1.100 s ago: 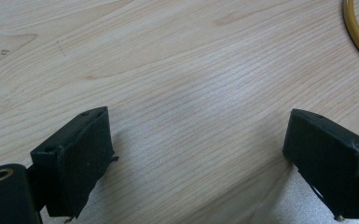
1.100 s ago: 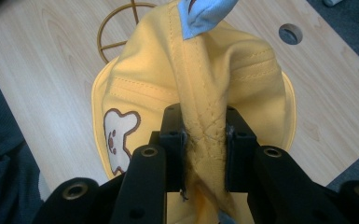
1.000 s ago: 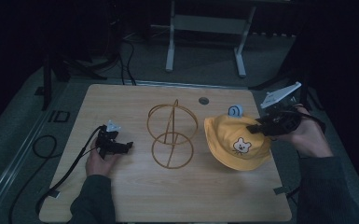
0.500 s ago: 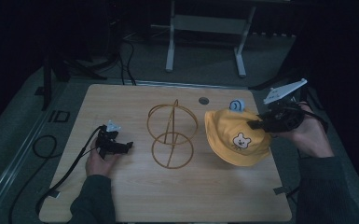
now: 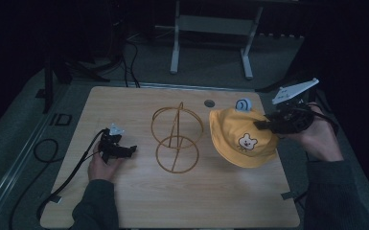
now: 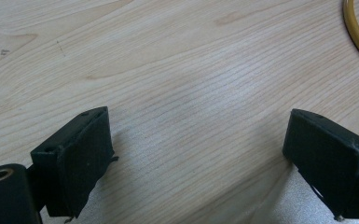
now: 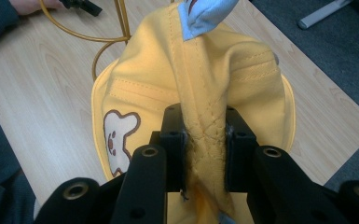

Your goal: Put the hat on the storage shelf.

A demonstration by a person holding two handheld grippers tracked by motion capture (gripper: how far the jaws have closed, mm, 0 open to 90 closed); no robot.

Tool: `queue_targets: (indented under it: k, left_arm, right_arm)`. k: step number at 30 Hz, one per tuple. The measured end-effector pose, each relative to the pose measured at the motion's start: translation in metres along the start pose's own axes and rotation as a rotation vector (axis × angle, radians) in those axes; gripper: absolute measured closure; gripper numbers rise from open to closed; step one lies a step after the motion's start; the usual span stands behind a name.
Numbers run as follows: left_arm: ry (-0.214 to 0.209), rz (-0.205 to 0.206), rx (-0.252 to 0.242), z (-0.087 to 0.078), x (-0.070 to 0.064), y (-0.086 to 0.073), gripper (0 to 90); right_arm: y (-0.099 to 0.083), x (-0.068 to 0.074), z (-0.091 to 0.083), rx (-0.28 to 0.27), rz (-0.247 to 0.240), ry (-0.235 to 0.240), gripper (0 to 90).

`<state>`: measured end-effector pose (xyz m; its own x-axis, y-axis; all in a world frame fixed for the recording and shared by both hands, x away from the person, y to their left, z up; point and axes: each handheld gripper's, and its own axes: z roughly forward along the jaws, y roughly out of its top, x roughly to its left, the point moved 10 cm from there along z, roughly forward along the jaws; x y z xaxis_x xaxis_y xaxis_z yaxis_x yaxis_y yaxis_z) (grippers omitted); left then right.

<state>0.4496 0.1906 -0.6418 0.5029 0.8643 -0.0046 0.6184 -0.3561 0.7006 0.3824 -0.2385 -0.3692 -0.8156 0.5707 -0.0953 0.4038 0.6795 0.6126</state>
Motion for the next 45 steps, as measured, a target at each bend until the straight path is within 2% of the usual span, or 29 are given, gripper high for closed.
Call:
queue_targets:
  k: [10,27,32,45]
  left_arm:
    - [0.000,0.002,0.002,0.000,0.000,0.000,7.9]
    - [0.000,0.002,0.002,0.000,0.000,0.000,7.9]
    - [0.000,0.002,0.002,0.000,0.000,0.000,7.9]
    - [0.000,0.002,0.002,0.000,0.000,0.000,8.0]
  right_arm:
    - [0.007,0.000,-0.004,-0.017,-0.009,-0.008,74.4]
    - [0.021,0.004,-0.009,-0.045,-0.029,0.003,74.7]
    - [0.024,0.006,-0.009,-0.055,-0.031,0.019,74.7]
    - [0.032,0.007,-0.011,-0.069,-0.043,0.018,74.8]
